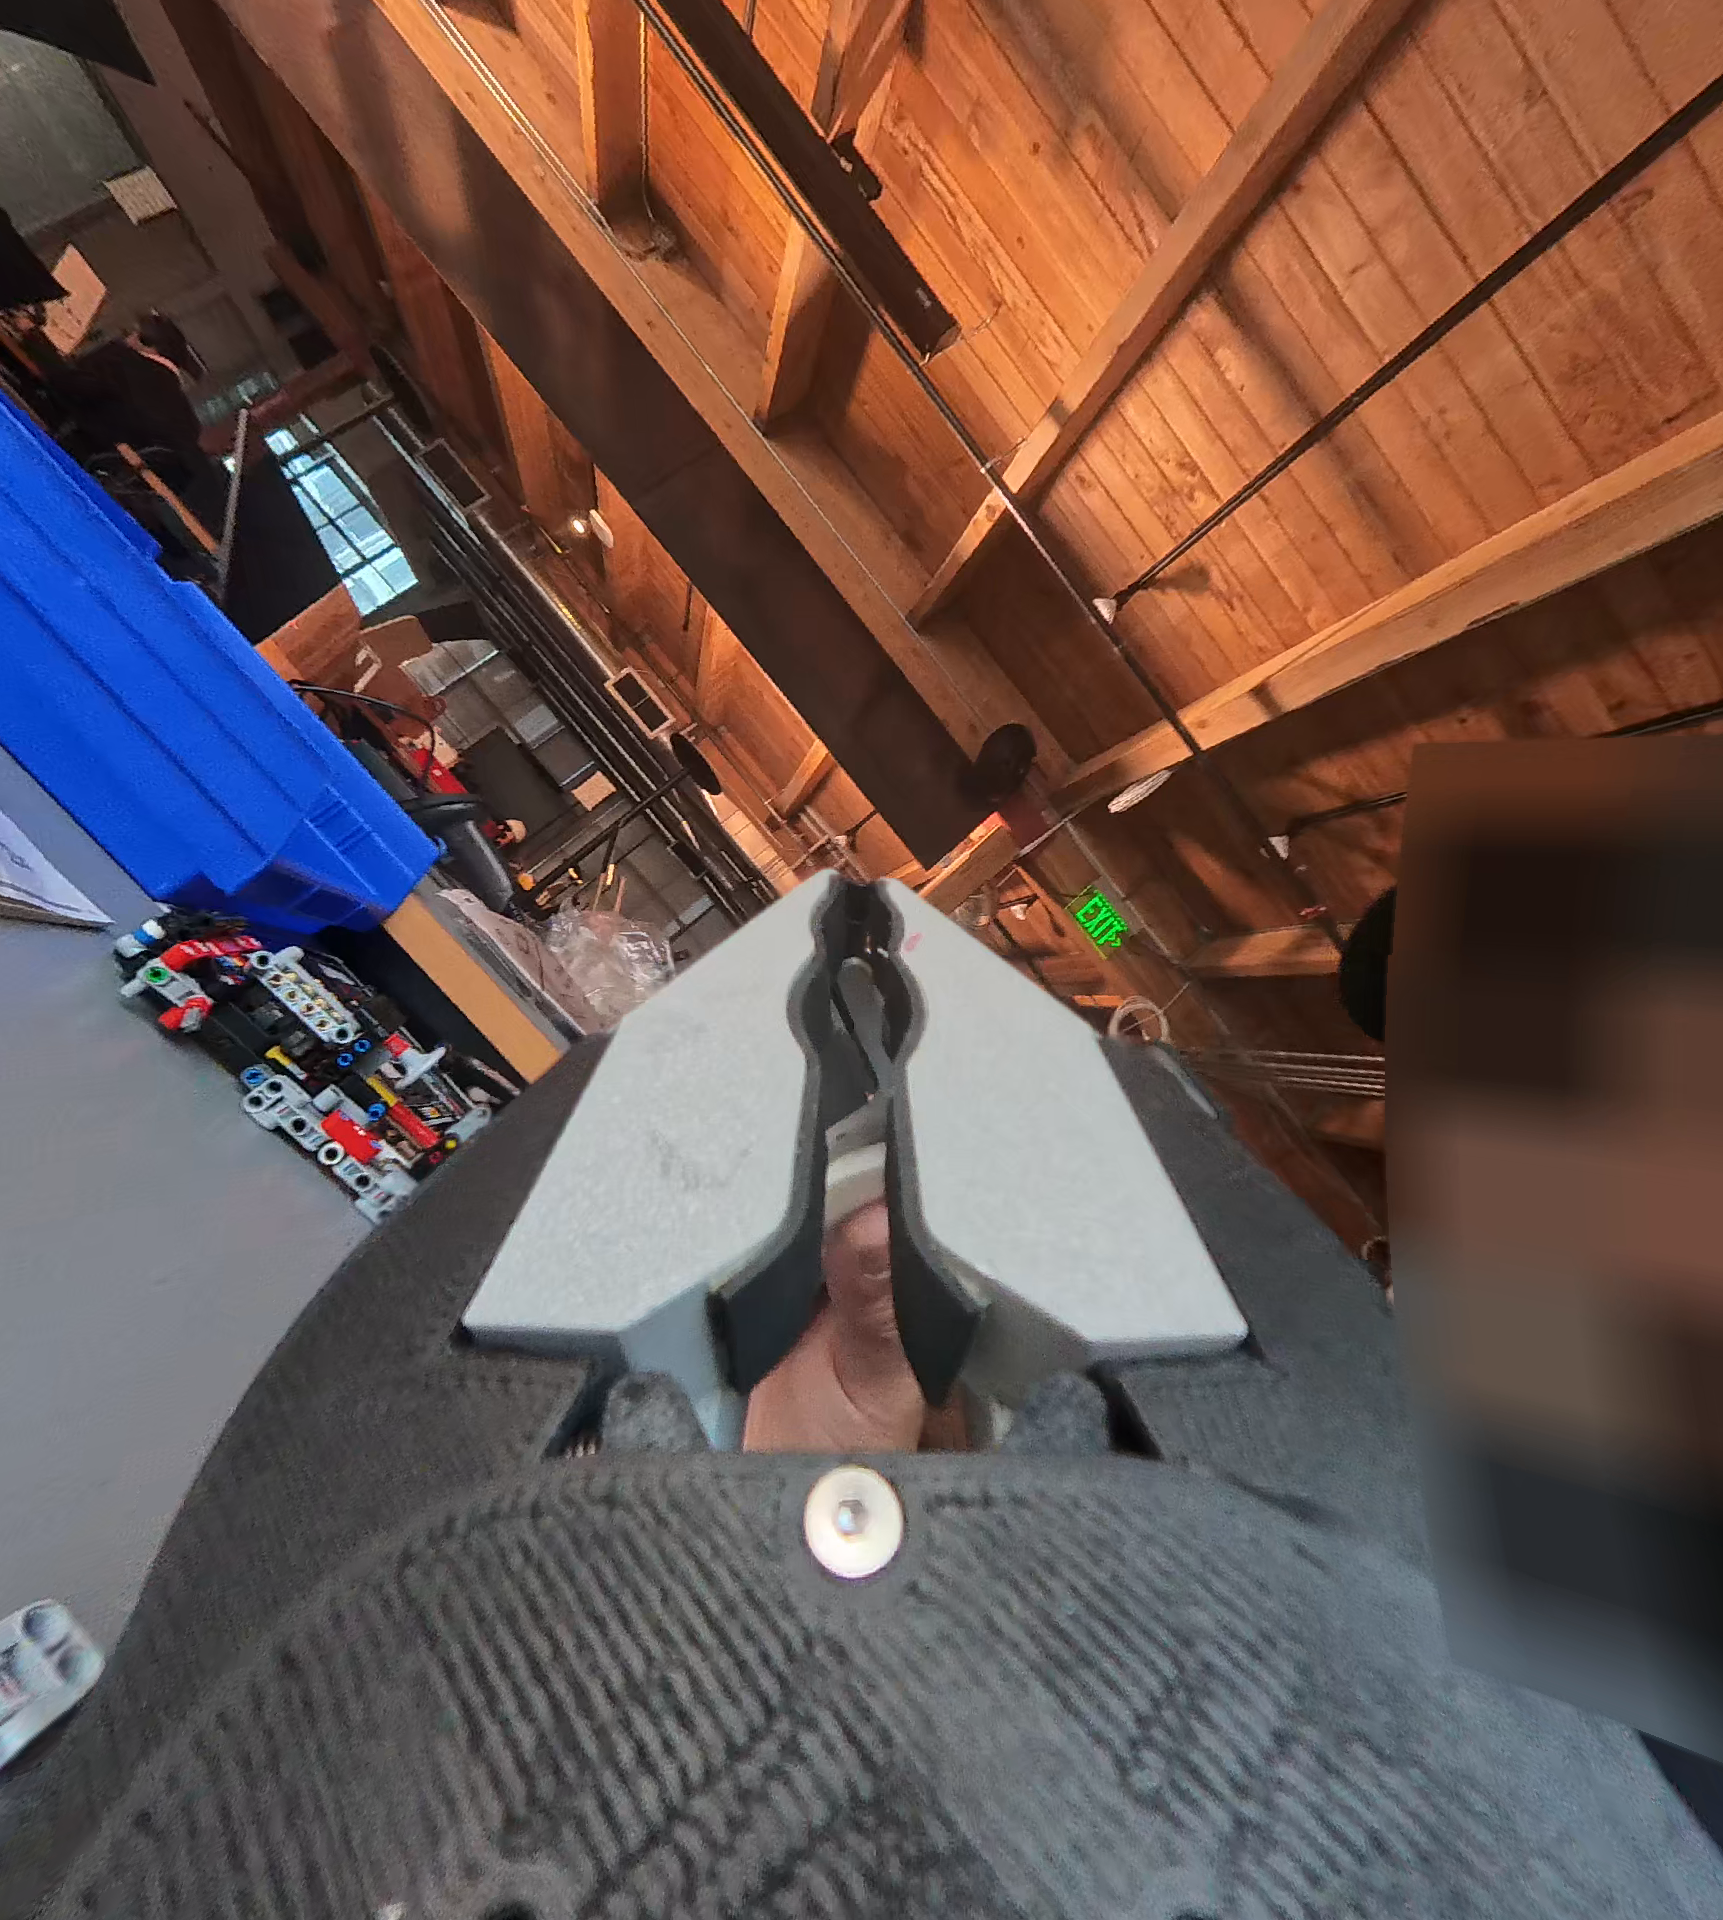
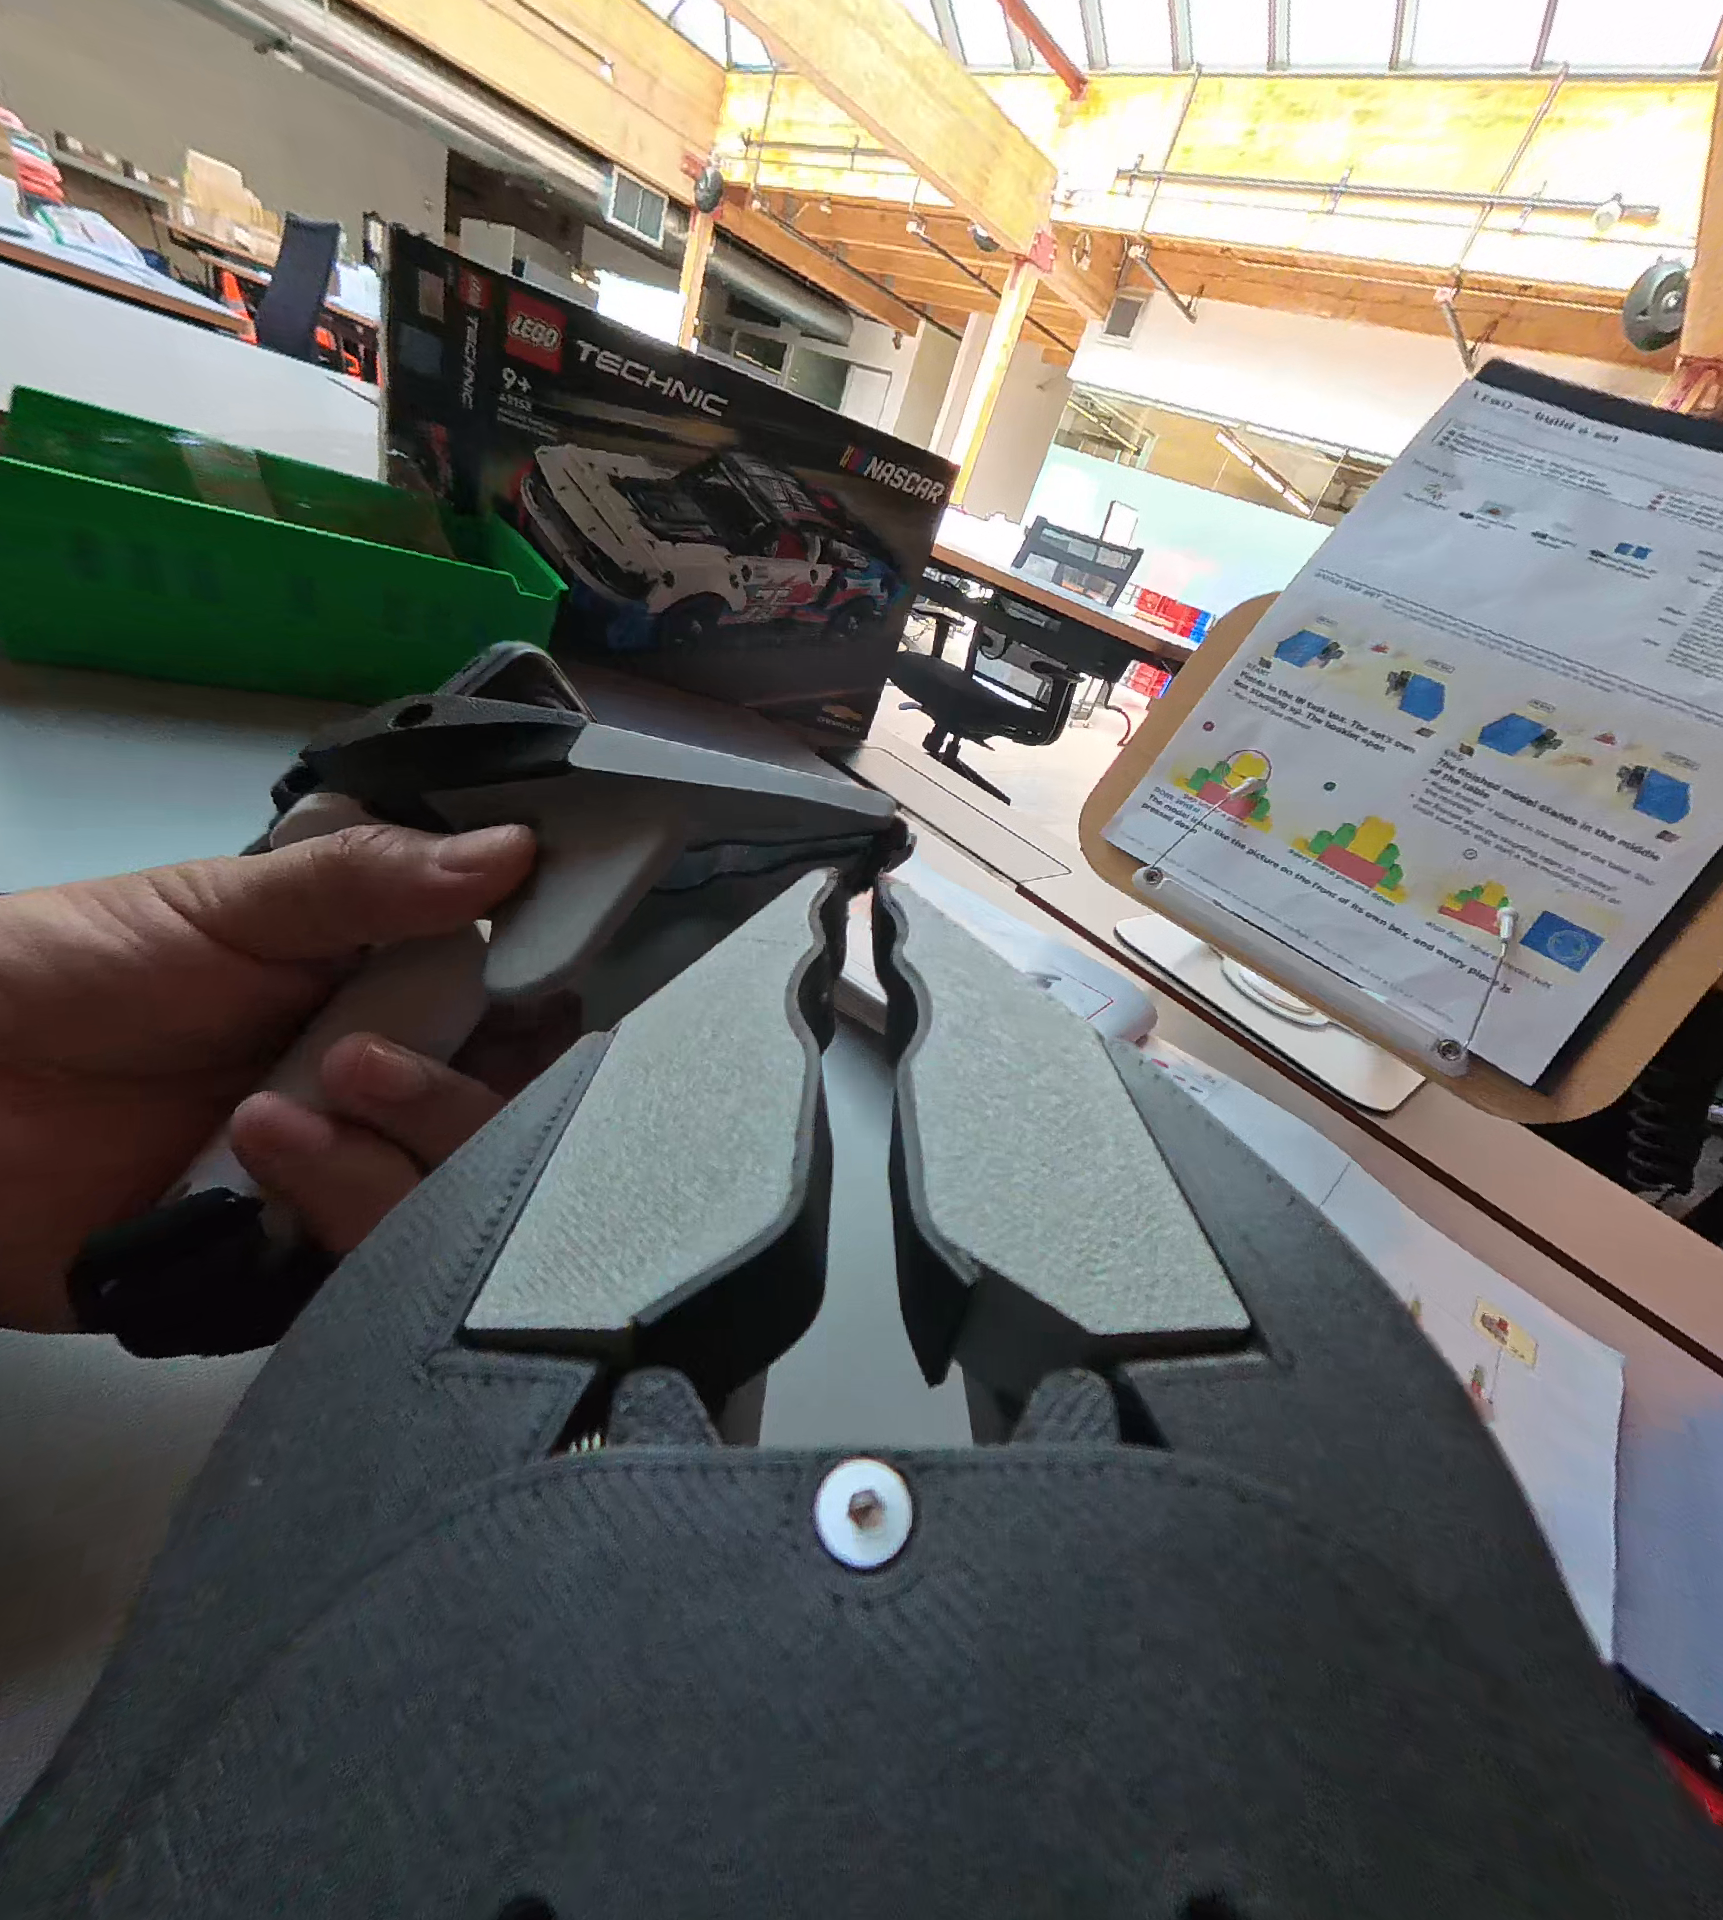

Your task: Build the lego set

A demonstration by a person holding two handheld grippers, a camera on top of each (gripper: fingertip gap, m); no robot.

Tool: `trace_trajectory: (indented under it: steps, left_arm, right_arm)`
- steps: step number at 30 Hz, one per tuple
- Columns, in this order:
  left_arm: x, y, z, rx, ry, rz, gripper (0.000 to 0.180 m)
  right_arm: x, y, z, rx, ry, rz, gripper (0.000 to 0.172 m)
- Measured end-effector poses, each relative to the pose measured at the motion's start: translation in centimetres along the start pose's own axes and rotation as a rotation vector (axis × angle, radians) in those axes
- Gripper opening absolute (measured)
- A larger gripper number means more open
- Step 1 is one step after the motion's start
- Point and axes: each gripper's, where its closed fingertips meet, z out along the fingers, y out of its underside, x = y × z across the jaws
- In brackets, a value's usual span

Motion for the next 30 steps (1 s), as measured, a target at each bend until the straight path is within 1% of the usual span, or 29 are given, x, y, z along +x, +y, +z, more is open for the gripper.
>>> trace_trajectory:
  steps: [3,7,9,12,17,18,19,22,27,30]
  left_arm:
    - [-0.1,0.1,0.0,-0.029,-0.013,0.013,0.002]
    - [-1.2,0.4,-0.3,-0.097,-0.063,0.065,0.002]
    - [-2.1,0.4,-0.6,-0.089,-0.095,0.044,0.002]
    - [-2.9,0.6,-1.0,-0.058,-0.096,-0.024,0.002]
    - [-2.9,0.6,-1.1,-0.031,-0.091,-0.037,0.001]
    - [-2.9,0.6,-1.0,-0.031,-0.088,-0.041,0.001]
    - [-2.9,0.7,-0.9,-0.035,-0.091,-0.040,0.001]
    - [-2.9,0.8,-0.9,-0.035,-0.090,-0.029,0.001]
    - [-2.9,1.1,-0.9,-0.050,-0.086,-0.032,0.001]
    - [-3.3,1.3,-1.0,-0.093,-0.103,-0.020,0.001]
  right_arm:
    - [0.0,0.0,-0.1,-0.010,0.000,-0.021,0.000]
    - [0.1,1.2,-0.1,-0.050,-0.044,0.051,0.000]
    - [0.1,2.1,0.2,-0.077,-0.056,0.087,0.001]
    - [0.0,2.9,0.3,-0.089,-0.059,0.128,0.002]
    - [0.4,2.8,0.3,-0.060,-0.020,0.122,0.014]
    - [0.3,2.8,0.3,-0.060,-0.024,0.117,0.012]
    - [0.1,2.8,0.3,-0.062,-0.037,0.116,0.006]
    - [0.1,2.8,0.2,-0.067,-0.033,0.122,0.002]
    - [0.2,3.1,-0.2,-0.093,-0.046,0.131,0.001]
    - [0.2,3.5,-0.4,-0.116,-0.068,0.144,0.001]
